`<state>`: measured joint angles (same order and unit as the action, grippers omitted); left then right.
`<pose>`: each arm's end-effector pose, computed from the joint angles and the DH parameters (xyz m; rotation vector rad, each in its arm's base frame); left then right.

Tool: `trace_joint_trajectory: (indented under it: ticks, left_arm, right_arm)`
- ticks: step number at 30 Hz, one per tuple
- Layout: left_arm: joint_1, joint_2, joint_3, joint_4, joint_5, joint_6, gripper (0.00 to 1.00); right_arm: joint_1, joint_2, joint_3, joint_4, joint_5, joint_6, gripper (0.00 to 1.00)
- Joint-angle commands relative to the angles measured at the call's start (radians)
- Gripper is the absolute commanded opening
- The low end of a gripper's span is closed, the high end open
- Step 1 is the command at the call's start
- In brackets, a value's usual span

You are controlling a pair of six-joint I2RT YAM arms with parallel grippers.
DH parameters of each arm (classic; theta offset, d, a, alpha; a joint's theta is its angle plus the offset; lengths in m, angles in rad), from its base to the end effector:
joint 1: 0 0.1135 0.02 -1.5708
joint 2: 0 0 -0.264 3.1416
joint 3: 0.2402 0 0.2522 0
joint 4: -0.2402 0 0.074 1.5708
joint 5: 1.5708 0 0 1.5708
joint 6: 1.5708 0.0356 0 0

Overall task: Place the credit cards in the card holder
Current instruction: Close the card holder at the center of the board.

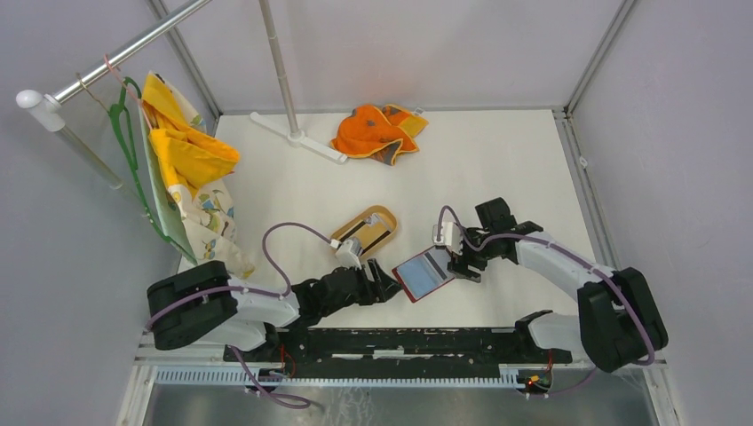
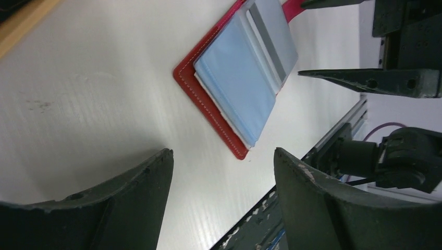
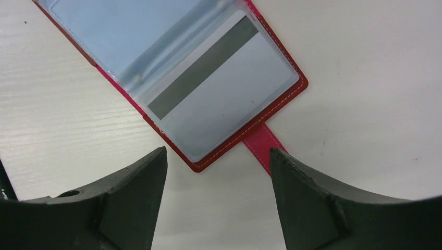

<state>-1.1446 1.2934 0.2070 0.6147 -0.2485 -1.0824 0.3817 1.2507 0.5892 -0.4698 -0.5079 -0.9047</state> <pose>0.0954 -0.1890 0.1293 -0.1007 2.2243 -1.0976 0.1901 0.0950 0.1658 -1.6472 1.9513 0.4920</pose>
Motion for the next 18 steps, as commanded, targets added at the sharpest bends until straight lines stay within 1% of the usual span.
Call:
trace_joint_trajectory:
  ticks: [1, 4, 5, 6, 8, 11, 13, 18]
  left_arm:
    - [0.011, 0.118, 0.020, 0.187, 0.048, -0.116, 0.76]
    - [0.011, 0.177, 0.018, 0.233, 0.062, -0.146, 0.72]
    - [0.012, 0.186, 0.017, 0.237, 0.060, -0.150, 0.69]
    - [0.011, 0.187, 0.017, 0.229, 0.051, -0.150, 0.66]
    - [0.012, 0.174, 0.030, 0.165, 0.024, -0.137, 0.64]
    - [0.012, 0.132, 0.074, -0.012, -0.022, -0.109, 0.64]
    - [0.011, 0.106, 0.084, -0.094, -0.045, -0.106, 0.64]
    - [0.012, 0.048, 0.054, -0.133, -0.077, -0.133, 0.71]
  right_arm:
    - [-0.032, 0.079, 0.074, -0.064, -0.056, 0.030, 0.74]
    - [-0.034, 0.151, 0.093, -0.118, -0.100, -0.005, 0.66]
    - [-0.034, 0.172, 0.098, -0.141, -0.114, -0.017, 0.63]
    - [-0.034, 0.186, 0.102, -0.156, -0.133, -0.032, 0.60]
    - [-0.030, 0.205, 0.104, -0.175, -0.158, -0.043, 0.56]
    - [-0.006, 0.217, 0.099, -0.171, -0.168, -0.038, 0.54]
    - [0.013, 0.228, 0.099, -0.160, -0.158, -0.023, 0.52]
    - [0.044, 0.240, 0.098, -0.141, -0.141, 0.008, 0.51]
